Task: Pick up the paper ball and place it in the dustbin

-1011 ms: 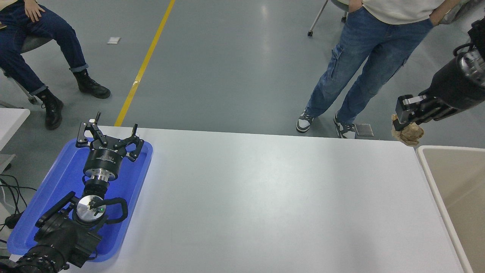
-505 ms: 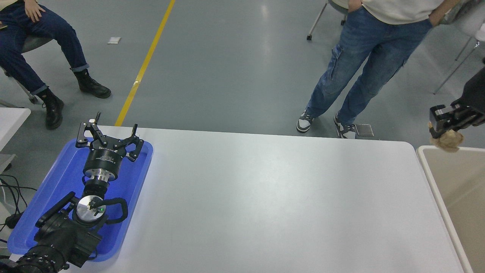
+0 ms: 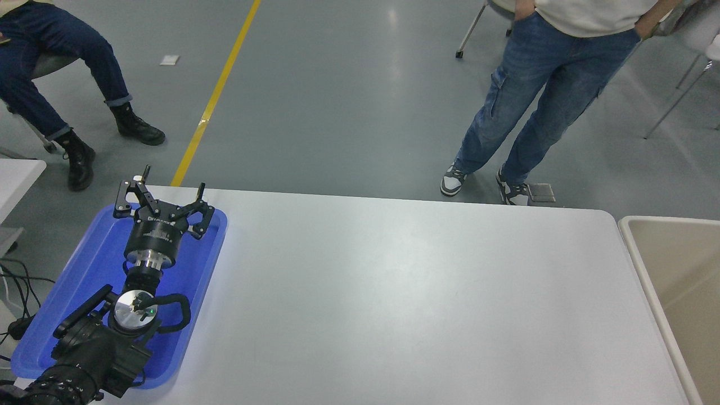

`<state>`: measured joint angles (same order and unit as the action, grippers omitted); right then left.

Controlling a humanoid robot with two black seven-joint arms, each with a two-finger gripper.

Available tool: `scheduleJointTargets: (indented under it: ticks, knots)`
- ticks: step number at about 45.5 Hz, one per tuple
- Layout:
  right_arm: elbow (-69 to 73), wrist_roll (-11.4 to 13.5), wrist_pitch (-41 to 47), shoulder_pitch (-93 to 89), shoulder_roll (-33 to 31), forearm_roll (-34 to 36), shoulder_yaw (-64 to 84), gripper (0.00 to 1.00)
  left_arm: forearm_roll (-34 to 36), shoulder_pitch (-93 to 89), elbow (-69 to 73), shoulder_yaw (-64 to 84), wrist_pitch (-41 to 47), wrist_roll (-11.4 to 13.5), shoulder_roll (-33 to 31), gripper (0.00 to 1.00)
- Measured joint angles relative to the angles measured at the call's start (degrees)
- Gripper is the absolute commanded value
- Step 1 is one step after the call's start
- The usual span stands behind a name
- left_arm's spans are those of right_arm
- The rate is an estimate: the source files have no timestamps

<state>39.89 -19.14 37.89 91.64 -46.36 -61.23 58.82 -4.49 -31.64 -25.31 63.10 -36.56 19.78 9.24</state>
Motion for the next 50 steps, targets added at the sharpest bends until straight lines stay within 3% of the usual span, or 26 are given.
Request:
scheduleJointTargets:
  ticks: [16, 33, 38, 41, 44, 46, 50]
  knots:
    - [-20.13, -2.11, -15.58, -28.42, 4.95, -0.08, -11.61, 0.0, 0.0, 0.0, 0.0, 0.07, 0.0, 0.04, -0.02, 1.0]
    - [-32.77, -1.12, -26.89, -46.04, 14.61, 6.96, -15.67, 0.02, 0.0, 0.0, 0.0, 0.09, 0.03, 0.08, -0.02, 1.0]
    - [-33.86, -0.86, -28.33, -48.38, 16.1, 8.15, -16.35, 0.19, 0.0, 0.0, 0.0, 0.09, 0.05, 0.08, -0.01, 1.0]
    - [-34.26, -0.73, -28.83, -49.21, 16.59, 8.56, -16.63, 0.64, 0.01, 0.0, 0.0, 0.09, 0.05, 0.08, -0.01, 1.0]
    - [-34.55, -0.65, -29.23, -49.92, 17.0, 8.93, -16.89, 0.76, 0.0, 0.0, 0.0, 0.09, 0.05, 0.08, -0.01, 1.0]
    - [-34.79, -0.52, -29.48, -50.29, 17.19, 9.2, -17.07, 1.0, 0.01, 0.0, 0.0, 0.09, 0.05, 0.08, -0.01, 1.0]
    - [-34.95, -0.39, -29.72, -50.78, 17.41, 9.63, -17.42, 1.0, 0.0, 0.0, 0.0, 0.09, 0.05, 0.08, -0.01, 1.0]
